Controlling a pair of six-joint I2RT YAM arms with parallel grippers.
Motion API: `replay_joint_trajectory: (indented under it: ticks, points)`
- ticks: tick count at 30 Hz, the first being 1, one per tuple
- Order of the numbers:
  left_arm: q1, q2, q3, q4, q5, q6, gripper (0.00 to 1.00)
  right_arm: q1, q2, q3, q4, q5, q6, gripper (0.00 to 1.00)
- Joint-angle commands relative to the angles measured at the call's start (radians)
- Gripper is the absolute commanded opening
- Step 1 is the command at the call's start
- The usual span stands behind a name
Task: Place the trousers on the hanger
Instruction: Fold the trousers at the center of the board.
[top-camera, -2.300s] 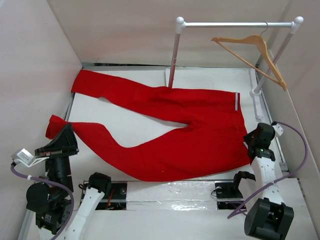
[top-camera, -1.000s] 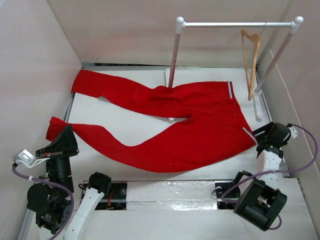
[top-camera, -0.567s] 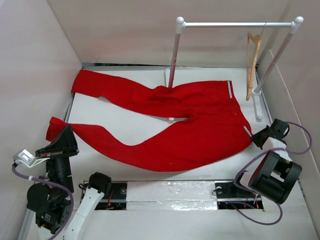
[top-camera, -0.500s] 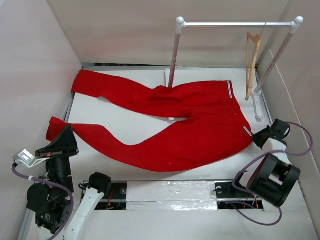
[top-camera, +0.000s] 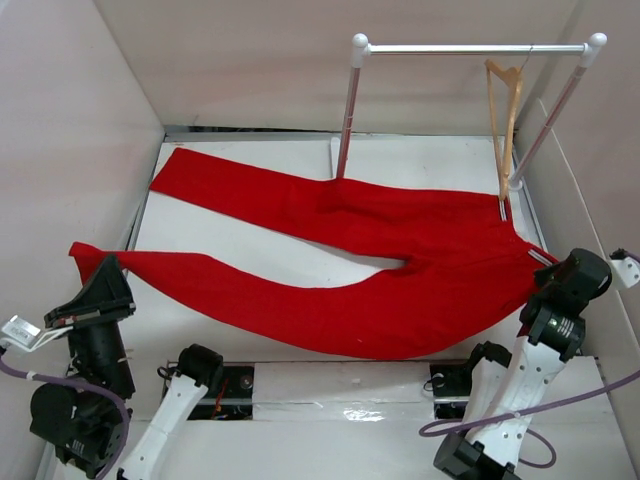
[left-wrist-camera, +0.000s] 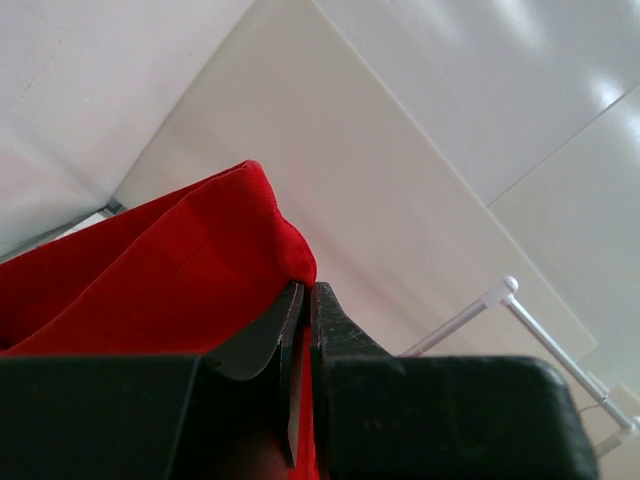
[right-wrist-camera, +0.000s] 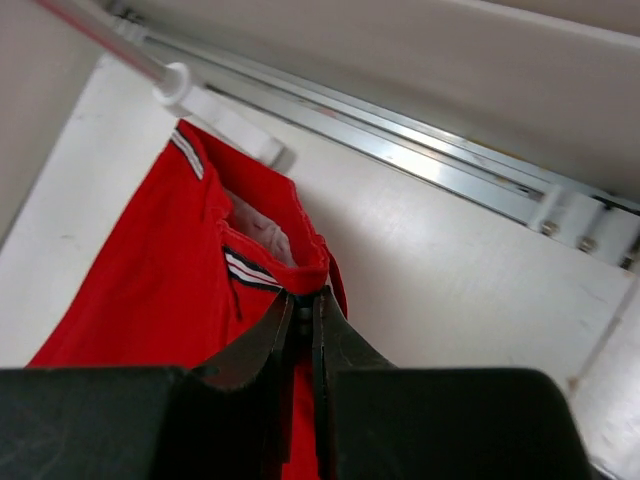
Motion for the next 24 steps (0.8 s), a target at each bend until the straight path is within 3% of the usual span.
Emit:
replay_joint_trajectory:
  ticks: [1,7,10,13,16,18,20,21,22,24]
  points:
    - [-0.014,0.047,0.055,0.042,-0.052,0.013,0.00,0.026,-0.025,0.077,-0.120,0.200,-0.010,0.00]
    - [-0.014,0.110,0.071,0.023,-0.161,0.032,0.00,0.113,-0.047,0.179,-0.225,0.277,-0.027,0.00]
    - [-0.047,0.200,0.043,0.028,-0.247,0.022,0.00,0.139,-0.021,0.158,-0.144,0.271,-0.085,0.00]
    - [-0.083,0.303,-0.012,0.080,-0.292,-0.102,0.00,0.139,0.085,0.088,-0.010,0.249,-0.084,0.00]
    - [-0.083,0.559,0.024,0.069,-0.383,-0.191,0.00,0.139,0.214,0.086,0.061,0.177,-0.032,0.00]
    - [-0.069,0.775,0.122,-0.047,-0.413,-0.247,0.00,0.150,0.265,0.123,0.096,0.133,-0.016,0.00]
    - [-0.007,0.929,0.169,-0.096,-0.430,-0.267,0.00,0.159,0.329,0.153,0.099,0.142,-0.001,0.00]
    - [0.123,0.957,0.192,-0.078,-0.387,-0.243,0.00,0.173,0.351,0.191,0.084,0.151,0.001,0.00]
    - [0.205,0.997,0.196,-0.055,-0.242,-0.208,0.00,0.173,0.370,0.202,0.087,0.146,0.004,0.00]
    - [0.385,1.023,0.186,-0.009,-0.081,-0.177,0.00,0.182,0.407,0.213,0.111,0.127,0.020,0.00]
